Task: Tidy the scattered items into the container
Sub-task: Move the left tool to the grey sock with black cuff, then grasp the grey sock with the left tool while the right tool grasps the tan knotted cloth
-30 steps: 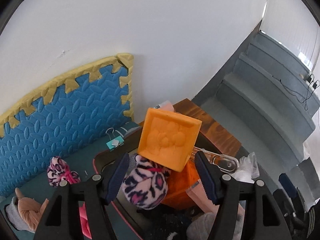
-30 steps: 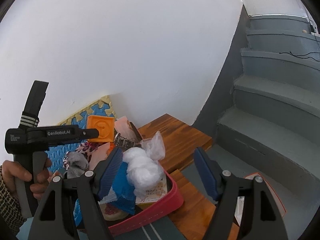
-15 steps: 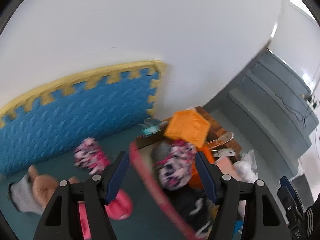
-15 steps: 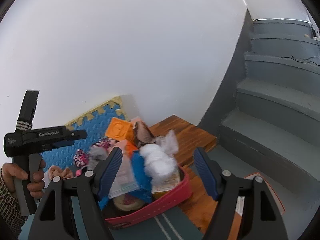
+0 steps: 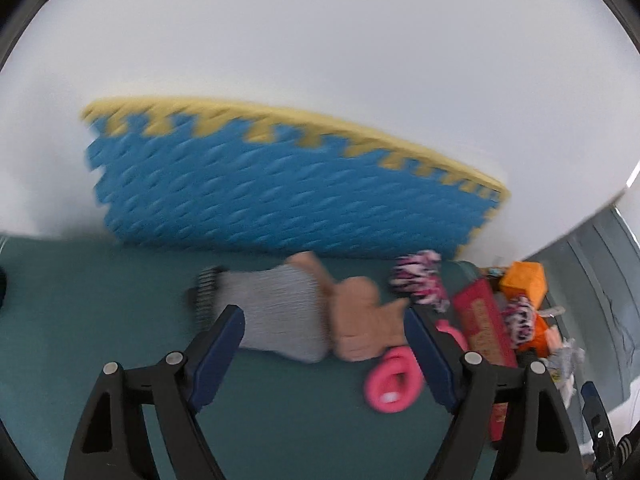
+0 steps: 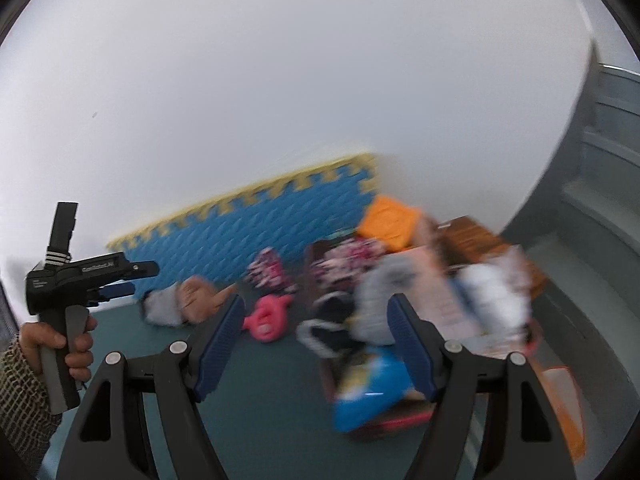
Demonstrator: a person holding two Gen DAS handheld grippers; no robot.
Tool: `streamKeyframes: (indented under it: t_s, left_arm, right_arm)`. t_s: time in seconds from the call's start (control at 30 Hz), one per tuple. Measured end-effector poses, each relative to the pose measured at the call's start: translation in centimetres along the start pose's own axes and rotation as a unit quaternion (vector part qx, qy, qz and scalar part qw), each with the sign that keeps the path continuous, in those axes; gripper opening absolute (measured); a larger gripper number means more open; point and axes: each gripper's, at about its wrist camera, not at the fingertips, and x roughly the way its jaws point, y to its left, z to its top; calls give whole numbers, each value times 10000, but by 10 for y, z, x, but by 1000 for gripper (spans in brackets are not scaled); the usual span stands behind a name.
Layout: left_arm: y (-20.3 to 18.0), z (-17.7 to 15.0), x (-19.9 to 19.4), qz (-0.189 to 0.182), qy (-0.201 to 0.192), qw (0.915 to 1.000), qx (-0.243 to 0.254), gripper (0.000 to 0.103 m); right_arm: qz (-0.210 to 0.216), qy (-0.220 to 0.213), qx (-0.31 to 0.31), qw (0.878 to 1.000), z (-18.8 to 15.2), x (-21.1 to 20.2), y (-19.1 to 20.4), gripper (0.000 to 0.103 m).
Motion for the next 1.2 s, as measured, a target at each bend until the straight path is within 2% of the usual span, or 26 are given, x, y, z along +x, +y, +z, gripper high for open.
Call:
streamKeyframes:
  t_s: [0.23, 0.37, 0.63, 0.7, 0.77, 0.8, 0.87, 0.97, 1.2]
  left_arm:
    - [74, -6, 3, 181, -14, 9977, -659, 84]
    - [91, -2, 18, -32, 0, 9957, -925, 84]
    - [94, 3, 35, -408, 8, 9963, -755, 83]
    - [94, 1, 36, -427, 13, 9965, -718, 65]
    - [100, -2, 36, -486, 92, 9954, -823, 27]
    - [103, -4, 34, -522, 98, 9944, -909, 25]
    - [105, -8, 27, -561, 25, 9941, -923, 10]
    - [105, -12, 16, -603, -66, 9945, -858, 10]
    - [101, -16, -2, -707, -102, 9949, -713, 10]
  right_arm:
    - [139, 419, -273, 9987, -15, 29, 42, 77]
    - [125, 603, -472, 9970, -24, 43, 59, 77]
    - [218, 895, -559, 9942, -32, 72, 77, 77]
    - [275, 953, -559, 9935, -32, 80, 81, 77]
    - [353, 1003, -530, 9929, -29, 89, 83, 77]
    - [399, 1040, -501, 9925, -27, 94, 84, 77]
    - [510, 1132, -406, 9914, -21, 107, 85, 77]
    - [681, 1262, -286, 9893, -11, 128, 88, 68]
    - [910, 1706, -348, 9805, 6, 189, 108, 68]
